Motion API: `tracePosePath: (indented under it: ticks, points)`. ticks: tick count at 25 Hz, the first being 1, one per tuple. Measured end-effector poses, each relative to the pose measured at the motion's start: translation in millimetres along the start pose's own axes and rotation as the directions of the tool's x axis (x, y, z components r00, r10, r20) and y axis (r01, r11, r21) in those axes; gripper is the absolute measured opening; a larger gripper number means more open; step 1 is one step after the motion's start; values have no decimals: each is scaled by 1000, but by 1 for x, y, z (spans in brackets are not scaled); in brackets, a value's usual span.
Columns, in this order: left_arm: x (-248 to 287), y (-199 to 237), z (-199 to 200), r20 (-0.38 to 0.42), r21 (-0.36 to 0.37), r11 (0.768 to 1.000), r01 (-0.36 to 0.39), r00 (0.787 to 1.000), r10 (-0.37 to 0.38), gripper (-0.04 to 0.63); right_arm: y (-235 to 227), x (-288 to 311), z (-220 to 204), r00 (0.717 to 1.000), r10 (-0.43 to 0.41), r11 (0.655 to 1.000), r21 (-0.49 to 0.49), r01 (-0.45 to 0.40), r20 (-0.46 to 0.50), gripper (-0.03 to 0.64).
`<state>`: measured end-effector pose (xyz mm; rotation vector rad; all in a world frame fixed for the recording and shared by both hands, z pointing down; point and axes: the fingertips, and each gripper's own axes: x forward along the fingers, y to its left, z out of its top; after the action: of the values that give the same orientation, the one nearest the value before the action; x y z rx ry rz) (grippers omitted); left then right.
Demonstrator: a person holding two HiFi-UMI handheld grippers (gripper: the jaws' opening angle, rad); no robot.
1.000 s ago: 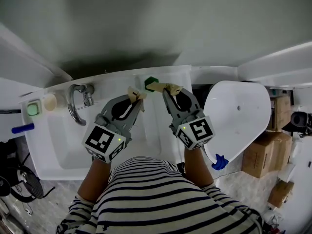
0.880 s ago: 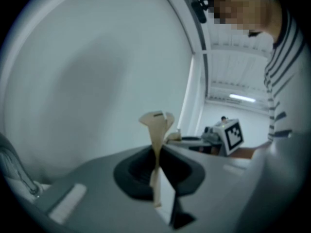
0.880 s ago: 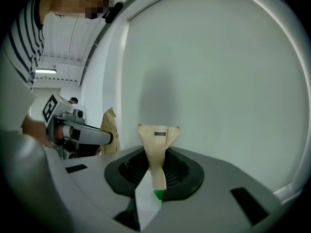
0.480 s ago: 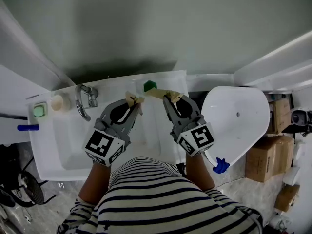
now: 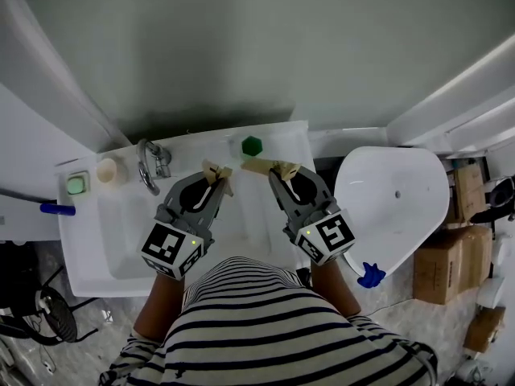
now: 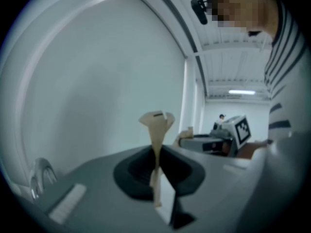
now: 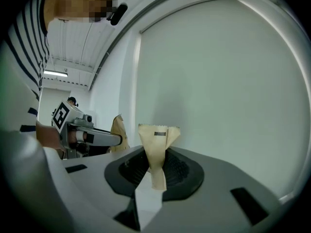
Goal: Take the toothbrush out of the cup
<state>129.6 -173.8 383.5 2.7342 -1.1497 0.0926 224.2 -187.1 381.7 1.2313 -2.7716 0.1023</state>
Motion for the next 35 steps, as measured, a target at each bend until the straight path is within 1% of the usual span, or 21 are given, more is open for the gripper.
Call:
tracePosePath:
  ticks: [12,19,22,25,27,35]
  points:
    - [-37,-9,-13,13,-1,1000,-6,1000,6,29,33,-17,-5,999,39,999,18,-38,-2,69]
    - [-38,-12,-6,24,11,1000,-5,1000,5,29,40,-16,-9,997,80,997,14,-80,7,69]
    - [-38,-13,-2,35,7,1000,1,999,-1,29,43,-16,-13,996,88,996,-9,-88,-17,67]
    - [-40,-14,-11,8,11,1000,6,1000,-6,29,47,-14,-21,994,98,995,-19,-99,-48,64]
    - [-40,-15,-14,-2,12,1000,9,1000,-9,29,48,-14,-20,993,104,994,-20,-105,-48,64]
    - [-37,-12,-11,1,10,1000,8,1000,-8,29,47,-13,-19,993,104,994,-21,-105,-49,66]
